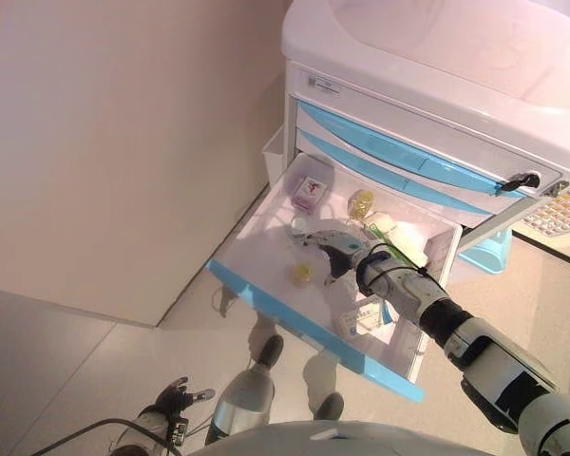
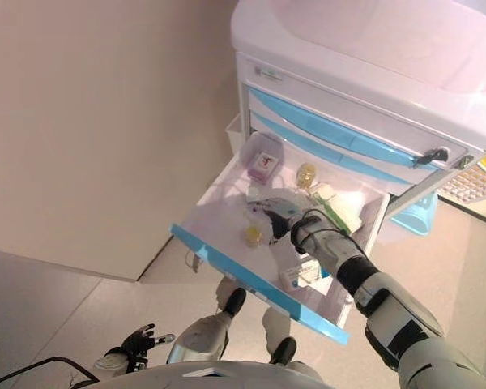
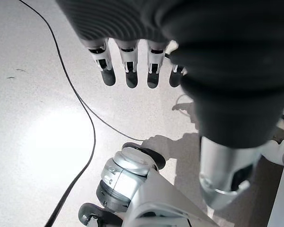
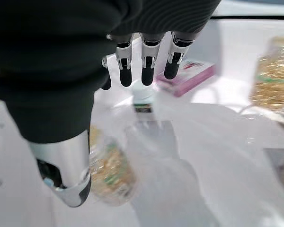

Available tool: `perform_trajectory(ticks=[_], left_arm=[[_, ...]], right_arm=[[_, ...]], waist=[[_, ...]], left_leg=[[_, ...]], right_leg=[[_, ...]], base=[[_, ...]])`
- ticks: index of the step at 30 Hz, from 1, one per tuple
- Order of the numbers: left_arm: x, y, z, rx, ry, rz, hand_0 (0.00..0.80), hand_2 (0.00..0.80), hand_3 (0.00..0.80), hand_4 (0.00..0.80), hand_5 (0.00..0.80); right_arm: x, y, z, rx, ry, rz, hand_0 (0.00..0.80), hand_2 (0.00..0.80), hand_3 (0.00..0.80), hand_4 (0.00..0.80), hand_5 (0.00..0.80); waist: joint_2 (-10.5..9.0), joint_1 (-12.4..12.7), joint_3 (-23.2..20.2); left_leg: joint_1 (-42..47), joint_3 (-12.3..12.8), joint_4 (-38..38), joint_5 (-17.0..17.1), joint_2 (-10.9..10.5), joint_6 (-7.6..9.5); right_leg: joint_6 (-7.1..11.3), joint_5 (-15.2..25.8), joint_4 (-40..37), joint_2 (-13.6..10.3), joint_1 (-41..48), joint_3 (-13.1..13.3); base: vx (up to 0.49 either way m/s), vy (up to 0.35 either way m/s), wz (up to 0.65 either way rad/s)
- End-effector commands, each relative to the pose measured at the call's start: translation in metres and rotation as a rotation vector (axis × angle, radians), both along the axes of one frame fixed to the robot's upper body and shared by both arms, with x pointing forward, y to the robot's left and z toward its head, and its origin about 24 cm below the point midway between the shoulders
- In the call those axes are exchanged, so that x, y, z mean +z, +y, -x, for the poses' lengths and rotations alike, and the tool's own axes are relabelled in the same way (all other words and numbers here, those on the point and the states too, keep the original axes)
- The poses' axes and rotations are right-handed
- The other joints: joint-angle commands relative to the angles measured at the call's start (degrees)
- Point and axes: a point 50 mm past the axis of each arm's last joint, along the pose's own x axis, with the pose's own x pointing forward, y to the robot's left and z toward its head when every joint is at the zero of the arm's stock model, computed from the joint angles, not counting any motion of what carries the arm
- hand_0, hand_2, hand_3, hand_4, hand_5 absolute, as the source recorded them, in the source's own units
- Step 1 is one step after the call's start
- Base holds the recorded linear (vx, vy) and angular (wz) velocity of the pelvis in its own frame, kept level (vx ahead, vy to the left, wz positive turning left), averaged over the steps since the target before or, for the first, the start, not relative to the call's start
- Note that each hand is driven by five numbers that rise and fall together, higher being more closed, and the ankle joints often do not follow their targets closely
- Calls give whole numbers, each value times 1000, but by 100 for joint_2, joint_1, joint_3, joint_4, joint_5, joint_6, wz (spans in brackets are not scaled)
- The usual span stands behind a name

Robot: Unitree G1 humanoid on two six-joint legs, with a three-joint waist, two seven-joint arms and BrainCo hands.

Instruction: Open the drawer and pick up the medicine

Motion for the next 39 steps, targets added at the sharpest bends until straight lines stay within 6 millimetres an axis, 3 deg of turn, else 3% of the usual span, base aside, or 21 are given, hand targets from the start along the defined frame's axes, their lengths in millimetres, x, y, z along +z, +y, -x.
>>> perform_trajectory(ticks=[1, 11, 34, 35, 37, 39], left_arm=[[0, 4, 1, -109, 31, -48, 0, 0, 0, 0, 0], [1, 4, -1, -126, 27, -55, 0, 0, 0, 0, 0], [1, 1, 0, -135, 17, -49, 0, 0, 0, 0, 0], [1, 1, 0, -136, 17, -49, 0, 0, 0, 0, 0], [1, 2, 0, -137, 15, -47, 0, 0, 0, 0, 0], [1, 1, 0, -137, 13, -49, 0, 0, 0, 0, 0]], right_arm=[[12, 19, -5, 97, -55, 30, 0, 0, 0, 0, 0], [-1, 29, 2, 127, -36, 74, 0, 0, 0, 0, 0], [-11, 22, 0, 50, -38, 117, 0, 0, 0, 0, 0], [-11, 21, 0, 51, -41, 120, 445, 445, 445, 445, 445], [-12, 21, 0, 48, -47, 118, 781, 781, 781, 781, 781], [-11, 22, 0, 50, -54, 118, 800, 800, 800, 800, 800]], waist=[[-87, 98, -157], [-97, 193, -187], [-30, 299, -132], [-28, 297, -131], [-22, 303, -119], [-19, 311, -94]], left_leg=[[134, 190, 93, -721, -392, 247], [107, 76, 88, -678, -414, 233], [98, -27, 86, -666, -452, 249], [98, -25, 86, -666, -451, 249], [86, -26, 86, -660, -452, 253], [87, -28, 87, -662, -453, 256]], right_leg=[[-15, -286, 747, -103, -361, 103], [-8, -296, 733, -109, -325, 30], [7, -309, 732, -144, -305, -18], [7, -309, 734, -145, -307, -16], [11, -300, 728, -149, -309, -23], [14, -296, 733, -151, -316, -18]], base=[[15, -12, 11], [3, -1, 1], [2, 2, 1], [0, 0, 0], [0, 0, 0], [0, 0, 0]])
